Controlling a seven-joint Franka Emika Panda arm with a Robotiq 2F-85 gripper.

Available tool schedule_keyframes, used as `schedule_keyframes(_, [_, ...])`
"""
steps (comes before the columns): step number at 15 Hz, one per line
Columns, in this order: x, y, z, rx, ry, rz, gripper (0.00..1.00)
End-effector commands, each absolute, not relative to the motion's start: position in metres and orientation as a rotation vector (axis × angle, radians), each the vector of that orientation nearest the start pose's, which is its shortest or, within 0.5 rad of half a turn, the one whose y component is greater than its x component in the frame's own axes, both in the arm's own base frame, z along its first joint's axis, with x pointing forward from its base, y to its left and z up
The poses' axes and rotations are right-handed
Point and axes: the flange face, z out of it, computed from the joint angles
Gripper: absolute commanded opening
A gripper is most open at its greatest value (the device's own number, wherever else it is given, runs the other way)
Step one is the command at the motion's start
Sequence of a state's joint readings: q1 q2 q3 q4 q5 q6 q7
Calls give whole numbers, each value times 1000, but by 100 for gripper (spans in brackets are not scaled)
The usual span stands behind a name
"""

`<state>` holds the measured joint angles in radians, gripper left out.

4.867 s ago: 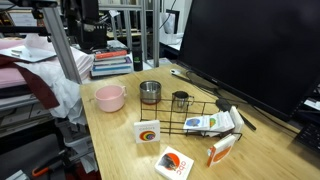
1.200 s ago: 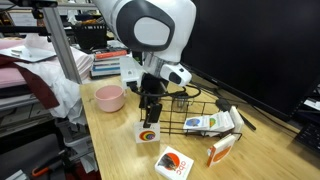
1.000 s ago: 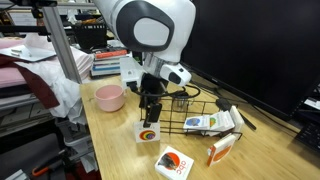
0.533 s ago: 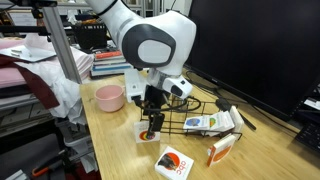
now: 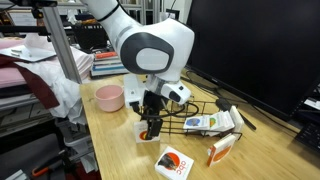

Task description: Pick one booklet on the table and put it in the booklet holder

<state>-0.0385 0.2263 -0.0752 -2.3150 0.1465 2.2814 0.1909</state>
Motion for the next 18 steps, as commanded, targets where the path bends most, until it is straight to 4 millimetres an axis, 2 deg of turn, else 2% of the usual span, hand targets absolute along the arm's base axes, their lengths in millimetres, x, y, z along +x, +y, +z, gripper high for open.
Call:
schedule_keyframes(1, [488, -57, 223, -2958, 656, 370, 73])
schedule_keyframes(3, [488, -57, 223, -2952, 665, 365, 63])
schedule_keyframes(8, [487, -57, 222, -2940, 679, 361, 26])
schedule_keyframes(12, [486, -56, 220, -2940, 675, 380, 1])
schedule_keyframes(18, [481, -60, 228, -2948, 733, 401, 4])
